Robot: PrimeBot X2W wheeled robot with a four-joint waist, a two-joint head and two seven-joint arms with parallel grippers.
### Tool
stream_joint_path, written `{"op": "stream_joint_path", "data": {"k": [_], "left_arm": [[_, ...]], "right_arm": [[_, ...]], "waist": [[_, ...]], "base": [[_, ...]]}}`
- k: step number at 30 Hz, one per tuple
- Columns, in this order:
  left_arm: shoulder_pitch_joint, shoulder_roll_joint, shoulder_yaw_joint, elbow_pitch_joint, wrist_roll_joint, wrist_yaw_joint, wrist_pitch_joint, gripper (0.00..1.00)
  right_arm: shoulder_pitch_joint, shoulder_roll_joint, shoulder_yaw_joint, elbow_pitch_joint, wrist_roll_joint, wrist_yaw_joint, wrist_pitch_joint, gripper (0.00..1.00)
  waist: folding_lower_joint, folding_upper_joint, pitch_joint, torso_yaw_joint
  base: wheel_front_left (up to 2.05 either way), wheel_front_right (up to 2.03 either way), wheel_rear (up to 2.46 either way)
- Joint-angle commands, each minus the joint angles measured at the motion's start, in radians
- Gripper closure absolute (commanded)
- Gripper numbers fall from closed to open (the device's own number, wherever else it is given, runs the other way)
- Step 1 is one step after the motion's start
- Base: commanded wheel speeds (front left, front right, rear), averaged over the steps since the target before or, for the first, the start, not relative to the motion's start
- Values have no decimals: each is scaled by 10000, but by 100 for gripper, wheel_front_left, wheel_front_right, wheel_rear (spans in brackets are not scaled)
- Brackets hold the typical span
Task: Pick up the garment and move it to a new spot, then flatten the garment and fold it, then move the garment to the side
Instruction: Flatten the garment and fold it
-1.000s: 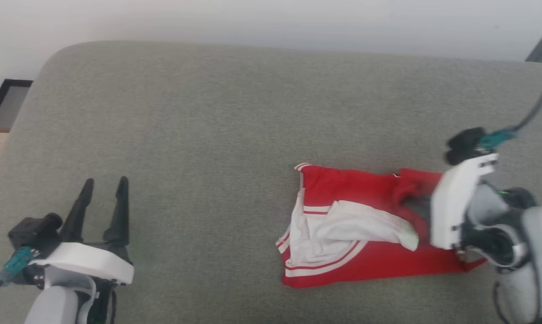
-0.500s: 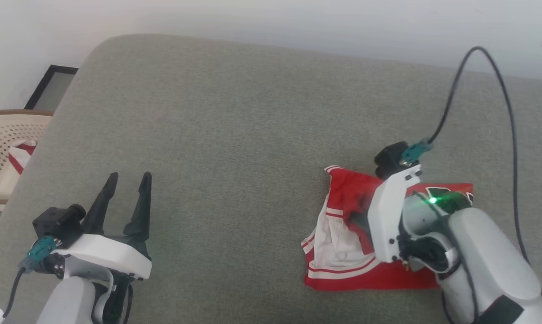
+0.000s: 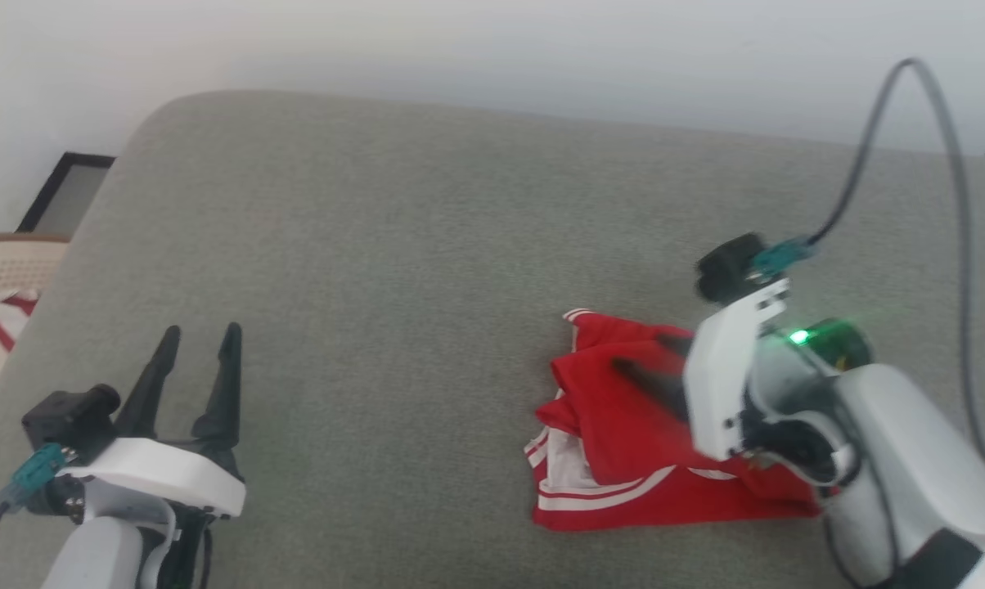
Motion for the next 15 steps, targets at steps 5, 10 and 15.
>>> {"op": "stream_joint_path", "data": {"k": [5, 10, 15], "left_arm": [[290, 162, 192, -112, 31, -10, -36, 0], [542, 277, 370, -208, 122, -10, -36, 0], [837, 362, 543, -309, 234, -10, -36, 0]], "right_arm": [[168, -536, -449, -441, -167, 4, -984, 0], [473, -1061, -886, -668, -393, 4, -2445, 0], [884, -1464, -1325, -438, -731, 4, -4088, 0]], "waist": [[0, 0, -190, -483], [0, 0, -369, -888], [0, 0, -526, -1302]], "base": [[0, 0, 0], [0, 0, 0], [0, 0, 0]]}}
